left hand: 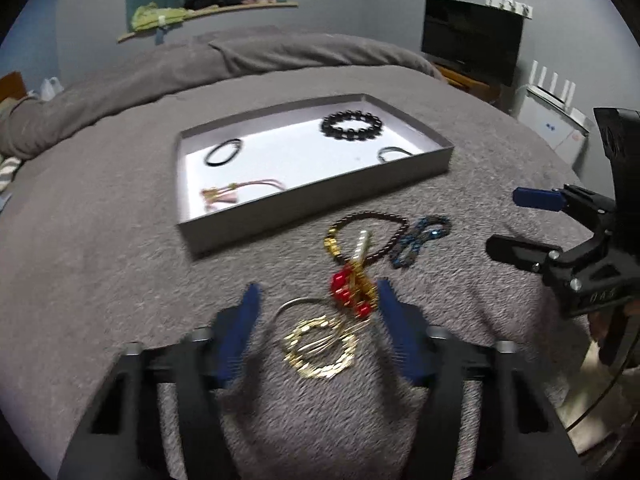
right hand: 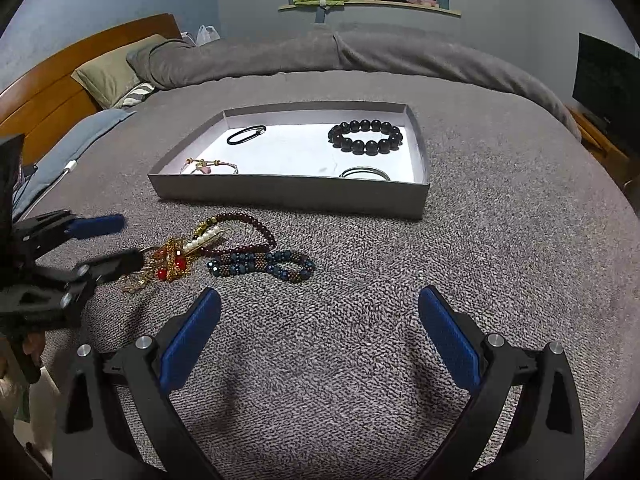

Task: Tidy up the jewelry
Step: 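Grasp the red-and-gold tassel ornament with the left gripper while the right grasps the blue beaded bracelet, then carry the tassel ornament and blue beaded bracelet over the white tray, then open both grippers to drop the two items into the tray, then move both open grippers back to the jewelry beside the tray, then close the left gripper on the thin silver bangle, then grasp the dark red bead bracelet with the right gripper while the left lifts the bangle, then carry the silver bangle and dark red bead bracelet over the tray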

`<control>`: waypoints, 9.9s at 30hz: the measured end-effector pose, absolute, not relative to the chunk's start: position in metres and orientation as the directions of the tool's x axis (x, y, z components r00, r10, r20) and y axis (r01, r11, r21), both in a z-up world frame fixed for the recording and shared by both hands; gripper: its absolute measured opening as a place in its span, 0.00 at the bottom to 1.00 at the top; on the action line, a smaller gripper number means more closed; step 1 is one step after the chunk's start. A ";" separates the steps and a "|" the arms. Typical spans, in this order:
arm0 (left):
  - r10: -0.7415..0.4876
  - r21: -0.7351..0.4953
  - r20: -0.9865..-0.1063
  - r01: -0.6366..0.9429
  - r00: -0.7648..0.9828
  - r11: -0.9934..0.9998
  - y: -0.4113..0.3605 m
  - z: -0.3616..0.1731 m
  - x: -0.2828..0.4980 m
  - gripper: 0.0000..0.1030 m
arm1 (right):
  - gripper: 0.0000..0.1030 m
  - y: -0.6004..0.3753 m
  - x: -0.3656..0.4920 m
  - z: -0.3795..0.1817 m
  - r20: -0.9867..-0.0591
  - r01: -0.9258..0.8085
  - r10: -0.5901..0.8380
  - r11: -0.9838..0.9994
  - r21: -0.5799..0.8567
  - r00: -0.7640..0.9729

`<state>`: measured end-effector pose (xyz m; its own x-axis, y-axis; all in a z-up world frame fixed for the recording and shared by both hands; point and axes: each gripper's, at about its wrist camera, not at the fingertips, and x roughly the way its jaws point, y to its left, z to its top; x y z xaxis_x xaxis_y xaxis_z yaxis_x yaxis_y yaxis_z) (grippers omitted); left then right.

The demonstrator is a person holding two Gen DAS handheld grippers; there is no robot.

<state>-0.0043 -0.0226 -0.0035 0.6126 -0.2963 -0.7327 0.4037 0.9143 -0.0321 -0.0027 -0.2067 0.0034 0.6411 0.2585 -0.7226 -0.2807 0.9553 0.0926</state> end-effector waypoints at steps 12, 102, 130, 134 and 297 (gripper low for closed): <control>-0.340 -0.033 -0.746 0.478 0.572 0.878 -0.038 -0.009 -0.001 0.08 | 0.83 -0.206 0.009 -0.005 -0.733 -0.273 0.261 0.956 0.107 0.628; -0.299 -0.059 -0.742 0.386 0.600 0.921 -0.008 0.014 0.170 0.08 | 0.07 -0.200 0.165 0.029 -0.667 -0.271 0.279 0.955 0.119 0.691; -0.213 -0.042 -0.772 0.286 0.599 0.957 0.027 -0.007 0.163 0.24 | 0.31 -0.231 0.164 0.003 -0.722 -0.152 0.155 0.986 0.069 0.675; -0.204 -0.037 -0.764 0.273 0.612 0.961 0.031 -0.003 0.156 0.31 | 0.33 -0.233 0.159 0.011 -0.705 -0.149 0.165 0.985 0.085 0.690; -0.300 -0.053 -0.661 0.356 0.688 0.933 0.029 0.050 0.013 0.48 | 0.05 -0.205 0.054 0.065 -0.614 -0.282 0.319 0.946 0.160 0.722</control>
